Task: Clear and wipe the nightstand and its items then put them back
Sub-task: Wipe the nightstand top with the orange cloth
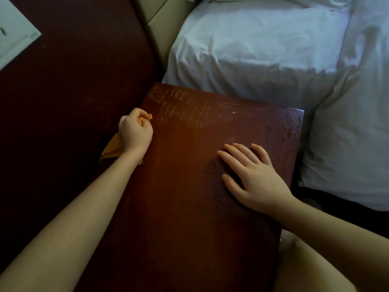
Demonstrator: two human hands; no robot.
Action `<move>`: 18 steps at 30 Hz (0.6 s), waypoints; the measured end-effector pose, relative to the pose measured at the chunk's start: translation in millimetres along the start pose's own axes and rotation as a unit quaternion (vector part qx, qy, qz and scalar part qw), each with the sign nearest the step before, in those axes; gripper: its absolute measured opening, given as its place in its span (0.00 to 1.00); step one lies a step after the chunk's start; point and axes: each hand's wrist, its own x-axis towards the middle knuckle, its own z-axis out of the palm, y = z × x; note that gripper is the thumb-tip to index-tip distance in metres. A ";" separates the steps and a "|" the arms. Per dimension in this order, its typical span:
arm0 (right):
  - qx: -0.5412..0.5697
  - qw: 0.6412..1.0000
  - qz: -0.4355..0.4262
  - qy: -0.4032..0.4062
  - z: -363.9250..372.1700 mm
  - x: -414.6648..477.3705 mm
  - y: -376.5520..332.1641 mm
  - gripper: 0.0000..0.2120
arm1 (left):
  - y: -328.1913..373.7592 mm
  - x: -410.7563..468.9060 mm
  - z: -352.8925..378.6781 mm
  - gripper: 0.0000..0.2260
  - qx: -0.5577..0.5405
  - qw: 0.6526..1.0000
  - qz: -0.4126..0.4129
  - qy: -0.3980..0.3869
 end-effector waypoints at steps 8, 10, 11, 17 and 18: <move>0.004 1.000 -0.001 0.001 0.0 0.0 0.6 0.29 | 7.4 -33.1 -4.7 0.06 -0.005 0.992 0.115 -0.045; 0.006 1.000 -0.002 0.006 0.2 0.1 0.2 0.29 | 8.4 -29.6 -5.0 0.07 -0.008 0.990 0.127 -0.054; 0.006 1.000 -0.002 0.008 0.4 0.1 0.2 0.29 | 8.3 -26.1 -3.9 0.07 -0.005 0.991 0.125 -0.055; 0.001 1.000 -0.003 0.006 0.5 0.0 0.2 0.29 | 7.7 -13.0 6.3 0.07 0.024 0.999 0.025 0.005; 0.001 1.000 -0.003 0.005 0.5 0.1 0.5 0.29 | 7.5 -14.9 6.8 0.07 0.029 0.999 0.019 0.012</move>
